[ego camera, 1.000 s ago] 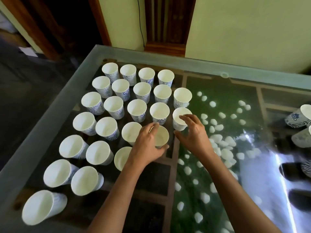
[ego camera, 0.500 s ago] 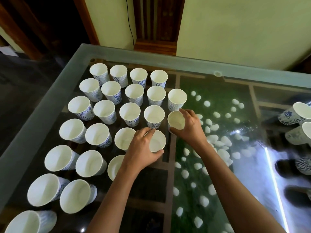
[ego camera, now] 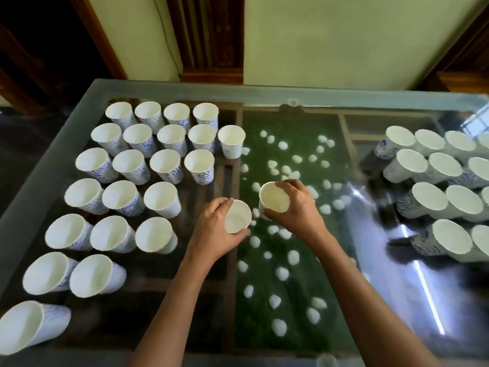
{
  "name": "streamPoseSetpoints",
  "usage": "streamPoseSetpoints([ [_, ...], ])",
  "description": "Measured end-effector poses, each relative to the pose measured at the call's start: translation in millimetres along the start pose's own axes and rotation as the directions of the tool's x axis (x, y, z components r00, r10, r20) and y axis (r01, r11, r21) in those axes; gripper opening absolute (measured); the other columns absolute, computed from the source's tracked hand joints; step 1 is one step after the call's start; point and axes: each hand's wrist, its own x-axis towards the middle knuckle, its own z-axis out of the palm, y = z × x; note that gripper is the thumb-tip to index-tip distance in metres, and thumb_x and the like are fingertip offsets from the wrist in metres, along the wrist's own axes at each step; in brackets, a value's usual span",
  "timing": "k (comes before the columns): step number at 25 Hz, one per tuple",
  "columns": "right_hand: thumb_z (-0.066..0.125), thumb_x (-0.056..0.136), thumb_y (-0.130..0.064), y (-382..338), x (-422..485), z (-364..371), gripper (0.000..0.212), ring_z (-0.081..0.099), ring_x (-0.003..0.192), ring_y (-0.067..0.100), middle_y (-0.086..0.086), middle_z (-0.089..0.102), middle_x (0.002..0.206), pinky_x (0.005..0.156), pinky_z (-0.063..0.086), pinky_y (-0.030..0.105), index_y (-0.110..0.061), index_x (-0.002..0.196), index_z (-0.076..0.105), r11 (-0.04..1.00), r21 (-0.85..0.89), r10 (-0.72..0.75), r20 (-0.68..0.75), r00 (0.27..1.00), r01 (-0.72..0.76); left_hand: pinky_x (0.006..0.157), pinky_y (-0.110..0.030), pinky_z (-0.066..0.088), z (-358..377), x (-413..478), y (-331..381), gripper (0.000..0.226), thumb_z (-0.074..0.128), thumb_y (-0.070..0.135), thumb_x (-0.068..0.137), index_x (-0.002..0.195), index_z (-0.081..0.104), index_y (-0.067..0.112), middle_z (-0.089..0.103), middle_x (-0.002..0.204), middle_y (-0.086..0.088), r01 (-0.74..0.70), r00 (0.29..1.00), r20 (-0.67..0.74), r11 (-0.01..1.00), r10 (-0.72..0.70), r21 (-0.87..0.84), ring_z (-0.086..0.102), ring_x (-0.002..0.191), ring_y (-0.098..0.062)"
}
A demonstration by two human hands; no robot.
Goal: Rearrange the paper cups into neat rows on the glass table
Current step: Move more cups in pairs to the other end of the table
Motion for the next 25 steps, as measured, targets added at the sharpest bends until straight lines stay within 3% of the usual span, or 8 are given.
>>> streamPoseSetpoints([
  [11,0.081,0.067,-0.03,141,-146,-132,0.062,0.051,0.108,0.025,0.011,0.049,0.124,0.082,0.028,0.009,-0.008,0.12,0.057,0.968,-0.006,0.249,-0.097,0.964,-0.251,0.101,-0.028,0.034,112,-62,177,0.074,0.076,0.042,0.067,0.129,0.05,0.011,0.049,0.131,-0.005,-0.178,0.964,0.192,0.983,0.183,-0.045,0.042,0.12,-0.02],
  [18,0.081,0.067,-0.026,227,-209,-205,0.059,0.05,0.112,0.026,0.012,0.051,0.124,0.09,0.032,0.017,-0.007,0.119,0.058,0.918,-0.016,0.385,-0.204,0.9,-0.396,0.099,-0.022,0.029,186,-80,276,0.072,0.079,0.037,0.065,0.125,0.053,0.007,0.052,0.128,-0.008,-0.292,0.902,0.296,0.949,0.315,-0.12,0.047,0.116,-0.023],
  [25,0.078,0.07,-0.028,276,-221,-232,0.059,0.047,0.115,0.027,0.011,0.049,0.127,0.094,0.037,0.028,-0.009,0.122,0.055,0.908,-0.055,0.396,-0.206,0.895,-0.415,0.104,-0.023,0.026,231,-81,326,0.074,0.078,0.036,0.066,0.127,0.05,0.006,0.05,0.133,-0.011,-0.314,0.885,0.324,0.942,0.335,-0.117,0.044,0.122,-0.024],
])
